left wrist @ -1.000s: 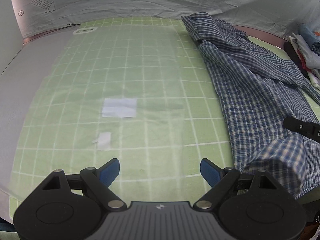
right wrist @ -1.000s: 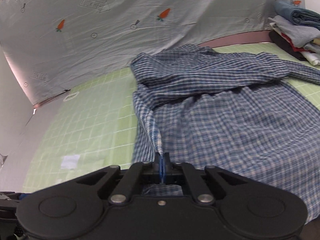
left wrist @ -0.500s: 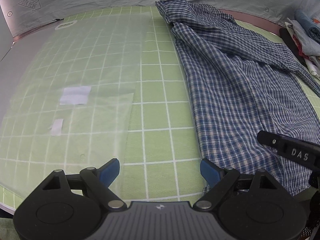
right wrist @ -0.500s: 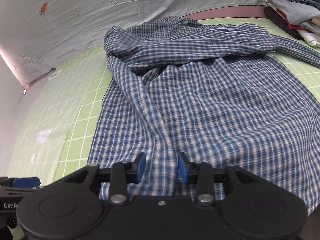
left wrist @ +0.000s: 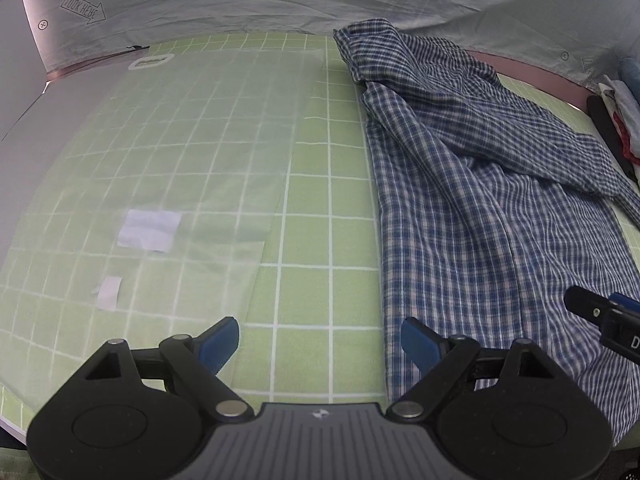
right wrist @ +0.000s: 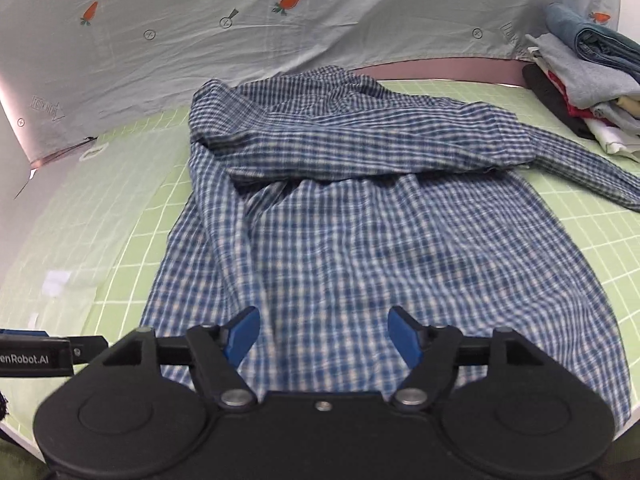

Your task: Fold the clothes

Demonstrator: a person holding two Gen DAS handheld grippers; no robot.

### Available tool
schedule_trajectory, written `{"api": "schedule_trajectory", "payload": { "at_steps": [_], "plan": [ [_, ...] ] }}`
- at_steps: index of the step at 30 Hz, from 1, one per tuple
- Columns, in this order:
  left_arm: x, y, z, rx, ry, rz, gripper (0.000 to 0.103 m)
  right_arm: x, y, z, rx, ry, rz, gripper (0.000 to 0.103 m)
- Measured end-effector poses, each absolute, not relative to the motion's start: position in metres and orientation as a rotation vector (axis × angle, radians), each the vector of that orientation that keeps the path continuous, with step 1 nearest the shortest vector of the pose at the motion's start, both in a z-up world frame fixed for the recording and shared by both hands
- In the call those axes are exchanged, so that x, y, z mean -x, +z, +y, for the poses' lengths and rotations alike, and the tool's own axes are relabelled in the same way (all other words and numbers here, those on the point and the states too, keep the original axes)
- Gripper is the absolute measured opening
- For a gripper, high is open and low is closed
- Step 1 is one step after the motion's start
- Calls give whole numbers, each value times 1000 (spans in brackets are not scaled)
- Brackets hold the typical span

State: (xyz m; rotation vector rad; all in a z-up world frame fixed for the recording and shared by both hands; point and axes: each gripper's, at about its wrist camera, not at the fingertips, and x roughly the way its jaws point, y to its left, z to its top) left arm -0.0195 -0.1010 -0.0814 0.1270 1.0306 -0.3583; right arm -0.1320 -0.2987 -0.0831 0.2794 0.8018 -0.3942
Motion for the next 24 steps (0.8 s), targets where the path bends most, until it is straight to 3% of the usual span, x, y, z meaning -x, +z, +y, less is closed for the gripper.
{"api": "schedule_trajectory", "payload": {
  "at_steps": [24],
  "plan": [
    [-132,-119,-220,-164,-221,1017,89,35,-105,-553,-320,-685,703,79]
  ]
}}
